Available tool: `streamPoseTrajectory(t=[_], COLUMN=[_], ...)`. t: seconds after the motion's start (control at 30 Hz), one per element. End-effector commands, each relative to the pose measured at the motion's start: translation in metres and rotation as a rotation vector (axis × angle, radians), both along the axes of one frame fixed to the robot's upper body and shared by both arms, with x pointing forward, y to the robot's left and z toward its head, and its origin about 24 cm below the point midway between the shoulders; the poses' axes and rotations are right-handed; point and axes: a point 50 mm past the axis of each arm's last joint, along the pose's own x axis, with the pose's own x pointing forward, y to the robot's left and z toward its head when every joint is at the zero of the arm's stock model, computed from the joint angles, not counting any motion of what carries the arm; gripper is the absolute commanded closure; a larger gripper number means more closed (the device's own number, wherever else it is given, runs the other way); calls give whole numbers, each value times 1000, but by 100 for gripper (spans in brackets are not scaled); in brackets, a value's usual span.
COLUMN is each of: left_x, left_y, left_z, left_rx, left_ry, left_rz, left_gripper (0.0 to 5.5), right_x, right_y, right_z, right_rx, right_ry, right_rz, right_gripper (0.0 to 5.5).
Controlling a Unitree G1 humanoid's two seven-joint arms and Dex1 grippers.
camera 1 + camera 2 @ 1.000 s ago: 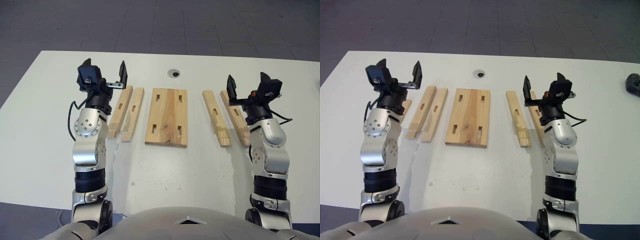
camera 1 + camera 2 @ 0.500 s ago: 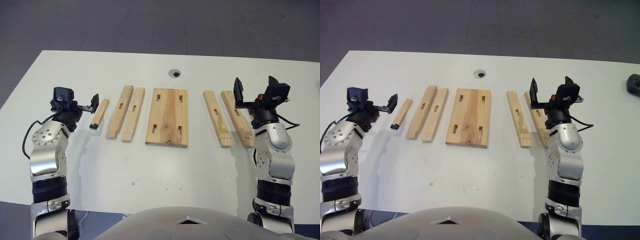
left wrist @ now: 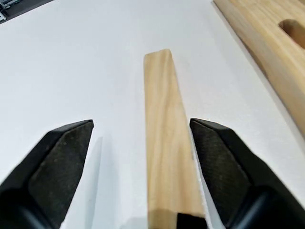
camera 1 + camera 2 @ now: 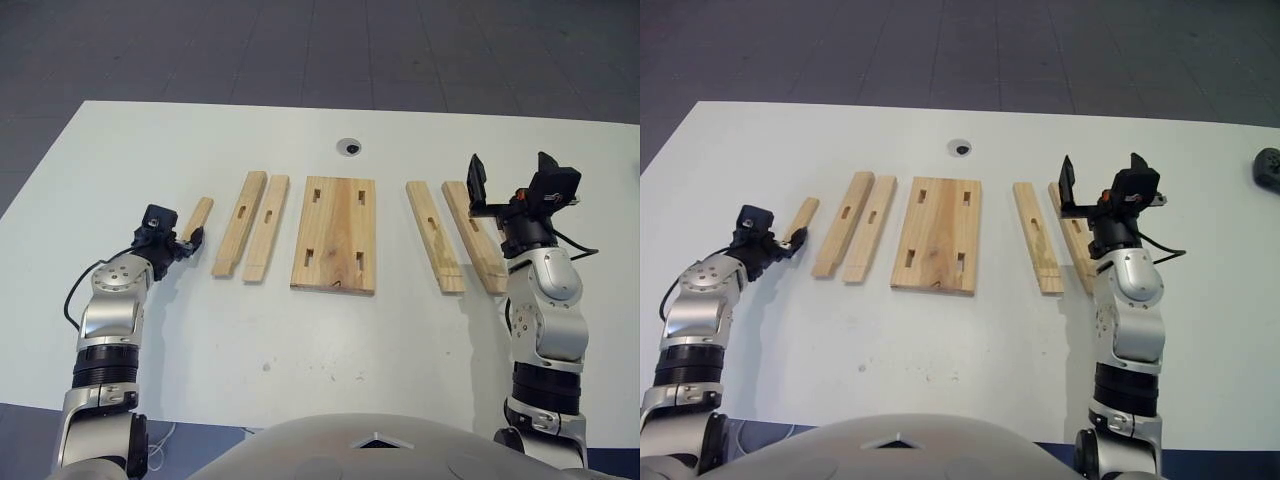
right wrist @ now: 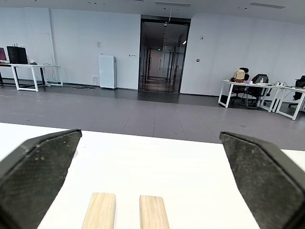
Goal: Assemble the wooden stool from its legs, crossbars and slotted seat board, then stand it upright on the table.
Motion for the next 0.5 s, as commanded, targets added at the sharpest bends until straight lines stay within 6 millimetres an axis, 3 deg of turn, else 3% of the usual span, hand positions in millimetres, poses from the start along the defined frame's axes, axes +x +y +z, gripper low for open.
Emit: streamPoseTrajectory(t=[0.03,0.2,0.37,0.5], left_x=[-19,-23,-20,-10], left_y=[-10,-2,-9,-9], left_z=[-23,-27,-22,-8], left_rx=[-85,-89,-83,-71], left_ry=[161,211,180,40], left_rz=[-71,-30,-42,7], left_gripper=[253,338,419,419], right_x=[1,0,1,3], right_y=[1,2,3,0], right_z=[2,1,2,6], right_rx=[2,2,7,0], right_ry=[1,0,-4,-11], right_rz=[4,4,2,7], right_gripper=[10,10,10,10])
